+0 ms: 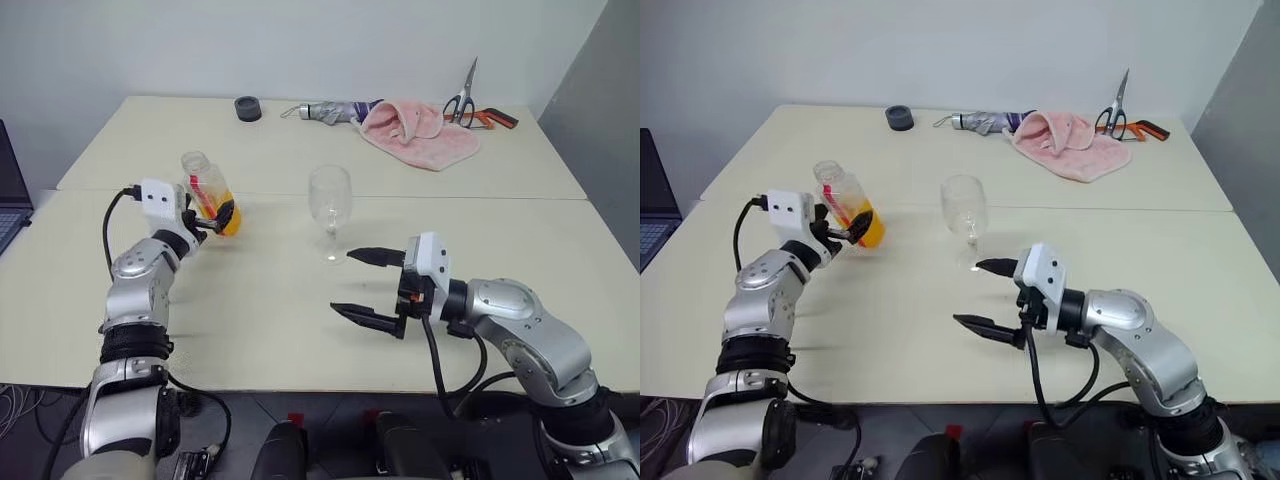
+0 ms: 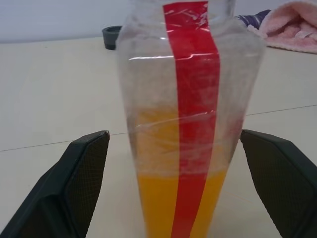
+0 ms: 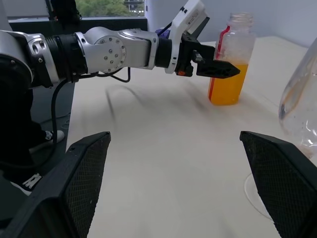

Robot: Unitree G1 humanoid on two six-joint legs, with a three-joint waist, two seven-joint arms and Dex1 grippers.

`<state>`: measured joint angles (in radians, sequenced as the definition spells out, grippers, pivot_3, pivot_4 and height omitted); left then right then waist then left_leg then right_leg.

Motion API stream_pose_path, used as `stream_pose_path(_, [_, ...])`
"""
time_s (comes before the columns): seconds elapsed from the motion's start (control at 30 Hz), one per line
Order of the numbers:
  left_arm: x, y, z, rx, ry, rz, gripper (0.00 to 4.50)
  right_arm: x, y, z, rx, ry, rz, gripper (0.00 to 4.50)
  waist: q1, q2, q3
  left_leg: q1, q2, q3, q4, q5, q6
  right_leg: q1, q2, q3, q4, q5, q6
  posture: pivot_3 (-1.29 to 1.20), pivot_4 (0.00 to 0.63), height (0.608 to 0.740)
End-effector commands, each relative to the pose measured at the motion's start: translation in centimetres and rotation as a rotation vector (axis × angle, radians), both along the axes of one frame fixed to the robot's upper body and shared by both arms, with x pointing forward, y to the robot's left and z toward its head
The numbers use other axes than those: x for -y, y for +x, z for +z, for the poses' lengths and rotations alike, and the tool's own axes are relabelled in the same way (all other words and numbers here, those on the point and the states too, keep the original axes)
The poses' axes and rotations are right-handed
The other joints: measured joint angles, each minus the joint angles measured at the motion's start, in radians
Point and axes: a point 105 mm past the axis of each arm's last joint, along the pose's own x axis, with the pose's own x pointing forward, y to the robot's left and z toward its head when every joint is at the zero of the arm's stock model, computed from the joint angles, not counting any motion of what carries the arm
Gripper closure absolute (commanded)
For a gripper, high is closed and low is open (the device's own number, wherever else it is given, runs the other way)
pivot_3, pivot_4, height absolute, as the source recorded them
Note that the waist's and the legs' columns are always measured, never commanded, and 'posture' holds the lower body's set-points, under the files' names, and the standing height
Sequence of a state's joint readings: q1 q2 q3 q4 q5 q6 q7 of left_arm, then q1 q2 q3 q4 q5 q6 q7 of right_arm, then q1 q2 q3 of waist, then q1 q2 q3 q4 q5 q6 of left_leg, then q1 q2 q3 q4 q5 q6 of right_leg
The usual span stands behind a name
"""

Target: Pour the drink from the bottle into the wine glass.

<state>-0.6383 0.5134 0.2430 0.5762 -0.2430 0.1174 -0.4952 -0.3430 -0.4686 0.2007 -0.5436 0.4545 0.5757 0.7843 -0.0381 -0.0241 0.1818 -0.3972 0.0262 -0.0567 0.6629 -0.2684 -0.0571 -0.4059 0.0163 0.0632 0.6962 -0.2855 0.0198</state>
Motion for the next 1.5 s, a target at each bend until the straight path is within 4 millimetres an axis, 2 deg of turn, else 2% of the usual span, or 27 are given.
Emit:
stream_pose_path(0.03, [-0.1, 0.5, 1.7, 0.059, 0.033, -0.01, 0.0, -0.5, -0.1, 2.0, 0.062, 0.063, 0.018, 0.04, 0.0, 0.0, 0.0, 0.0, 0.0, 0.0, 0.0, 0.0, 0.0, 0.0, 0.0, 0.0, 0.0, 0.0, 0.0, 0.0, 0.15, 0.74])
stream_pose_path(0.3, [-0.2, 1.0, 1.5, 0.064, 0.005, -0.011, 0.0, -0.9, 0.3, 3.0, 0.086, 0.11, -0.003, 0.04, 0.0, 0.0, 0.0, -0.001, 0.0, -0.001, 0.0, 0.0, 0.0, 0.0, 0.0, 0.0, 0.0, 0.0, 0.0, 0.0, 0.15, 0.74])
stream_pose_path(0.4, [-0.1, 1.1, 1.6, 0.07, -0.004, -0.015, 0.62, -1.1, 0.3, 2.9, 0.09, 0.108, -0.002, 0.0, 0.001, 0.0, 0.0, -0.001, 0.0, -0.001, 0.0, 0.0, 0.0, 0.0, 0.0, -0.001, 0.0, 0.0, 0.0, 0.0, 0.15, 0.74])
stream_pose_path(0.6, [0.1, 1.2, 2.0, 0.081, -0.006, -0.028, 2.54, -1.0, 0.4, 2.8, 0.099, 0.104, -0.006, 0.0, 0.001, 0.0, 0.0, -0.001, 0.0, -0.001, 0.0, 0.0, 0.0, 0.0, 0.0, -0.001, 0.0, 0.0, 0.0, 0.0, 0.15, 0.74])
stream_pose_path(0.63, [0.1, 1.2, 2.0, 0.085, -0.004, -0.031, 2.71, -0.9, 0.4, 2.8, 0.102, 0.101, -0.008, 0.0, 0.001, 0.0, 0.0, -0.001, 0.0, -0.001, 0.0, 0.0, 0.0, 0.0, 0.0, -0.001, 0.0, 0.0, 0.0, 0.0, 0.15, 0.74])
stream_pose_path(0.8, [1.1, 1.0, 3.1, 0.125, 0.013, -0.059, 2.79, -0.3, 0.4, 2.8, 0.114, 0.097, -0.034, 0.0, 0.002, 0.0, 0.0, -0.001, 0.0, -0.001, 0.0, 0.0, 0.0, 0.0, 0.0, -0.001, 0.0, 0.0, 0.0, 0.0, 0.15, 0.74])
stream_pose_path(0.93, [4.2, 0.6, 5.2, 0.195, 0.127, -0.15, 2.79, 1.6, 0.7, 3.6, 0.108, 0.124, -0.122, 0.0, 0.007, 0.0, 0.0, -0.002, 0.001, -0.002, 0.001, 0.0, 0.0, -0.001, -0.001, -0.001, 0.0, 0.0, 0.0, 0.0, 0.15, 0.74])
stream_pose_path(1.07, [6.4, 0.2, 6.8, 0.238, 0.213, -0.211, 2.79, 2.5, 1.1, 3.8, 0.092, 0.146, -0.194, 0.0, 0.008, 0.0, 0.0, -0.002, 0.001, -0.002, 0.001, 0.0, 0.0, -0.001, -0.002, -0.001, 0.0, 0.0, 0.0, 0.0, 0.15, 0.74])
stream_pose_path(1.17, [8.4, 0.2, 8.4, 0.301, 0.352, -0.266, 2.79, 2.6, 1.7, 4.2, 0.098, 0.177, -0.255, 0.0, 0.008, 0.0, 0.0, -0.002, 0.0, -0.002, 0.001, 0.0, 0.0, -0.001, -0.001, -0.001, 0.0, 0.0, 0.0, 0.0, 0.15, 0.74])
stream_pose_path(1.3, [10.7, 0.2, 9.4, 0.369, 0.522, -0.342, 2.79, 2.6, 2.5, 4.9, 0.127, 0.219, -0.333, 0.0, 0.006, 0.0, 0.0, -0.002, 0.0, -0.001, 0.001, 0.0, 0.0, -0.001, 0.0, -0.001, 0.001, 0.0, 0.0, 0.0, 0.15, 0.74])
stream_pose_path(1.5, [12.0, 0.6, 10.0, 0.451, 0.688, -0.378, 2.79, 2.1, 2.9, 5.3, 0.151, 0.235, -0.352, 0.0, 0.005, 0.0, 0.0, -0.002, -0.001, 0.0, 0.0, 0.0, 0.0, -0.001, 0.0, 0.0, 0.0, 0.0, 0.0, 0.0, 0.15, 0.74])
